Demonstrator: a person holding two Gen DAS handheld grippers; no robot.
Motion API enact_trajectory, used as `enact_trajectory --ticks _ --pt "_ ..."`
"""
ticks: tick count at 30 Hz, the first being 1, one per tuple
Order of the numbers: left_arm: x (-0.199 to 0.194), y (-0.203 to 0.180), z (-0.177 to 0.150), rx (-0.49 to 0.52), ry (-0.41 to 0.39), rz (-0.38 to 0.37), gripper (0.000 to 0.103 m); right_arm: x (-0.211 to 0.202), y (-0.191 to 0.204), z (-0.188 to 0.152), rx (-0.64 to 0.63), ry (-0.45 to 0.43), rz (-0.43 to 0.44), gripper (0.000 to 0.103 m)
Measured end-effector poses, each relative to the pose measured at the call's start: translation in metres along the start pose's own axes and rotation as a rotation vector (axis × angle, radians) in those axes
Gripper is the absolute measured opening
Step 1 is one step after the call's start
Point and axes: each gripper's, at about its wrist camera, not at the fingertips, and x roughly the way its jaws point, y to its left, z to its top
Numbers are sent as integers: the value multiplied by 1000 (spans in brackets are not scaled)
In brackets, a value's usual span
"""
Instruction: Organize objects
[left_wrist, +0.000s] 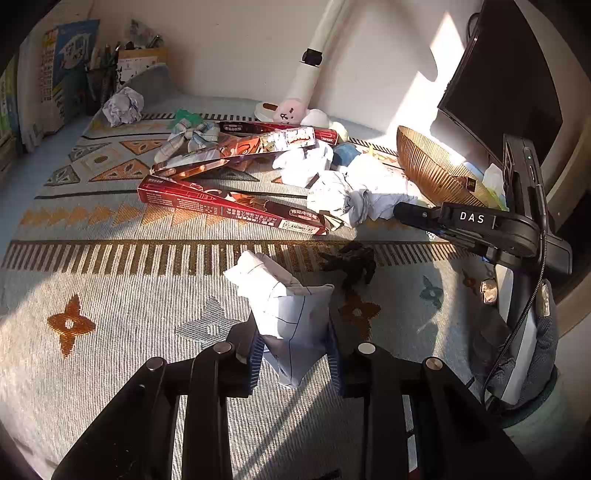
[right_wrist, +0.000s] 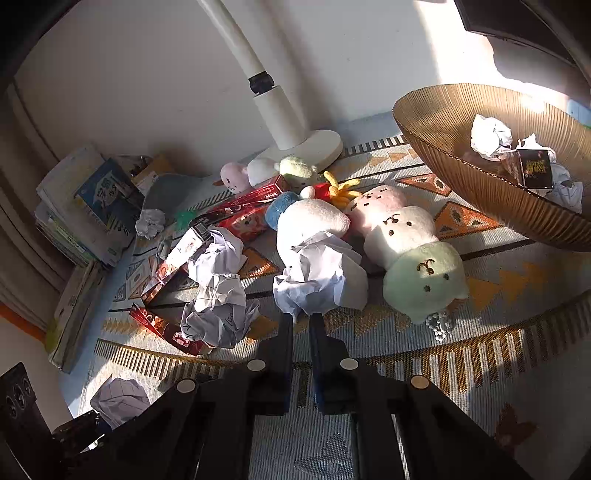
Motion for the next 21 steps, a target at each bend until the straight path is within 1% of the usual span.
enact_trajectory --ticks 1,2,3,4,5,6,9,11,13,15,16,21 --pt "-3 1 0 0 -7 3 26 -3 1 -3 -4 0 -13 9" --pt "-6 0 -1 0 -11 1 26 -6 0 -5 -2 -2 -42 11" --pt "-8 1 -1 -1 -13 0 26 -6 -1 -6 9 1 -55 21" --pt "-9 2 -2 -3 -13 2 26 -5 -2 -6 23 12 -48 31" --pt "-9 3 -2 -5 -11 4 26 -1 -4 -4 40 26 -32 54" --pt "-9 4 -3 -8 -6 5 26 0 -5 -1 55 25 -29 66" --pt "-7 4 -4 -7 1 9 26 7 -4 14 87 15 -19 66" --pt "-8 3 -6 3 3 11 26 18 -3 25 105 40 -9 66" --pt "-7 2 -6 9 6 15 26 30 -4 33 123 57 -30 66" --pt "-6 2 -6 13 8 21 26 39 -8 37 131 74 -34 47" --pt "-6 2 -5 13 9 21 26 38 -8 38 122 65 -44 45" --pt "-8 -1 -2 21 4 20 26 25 -13 25 122 86 27 44"
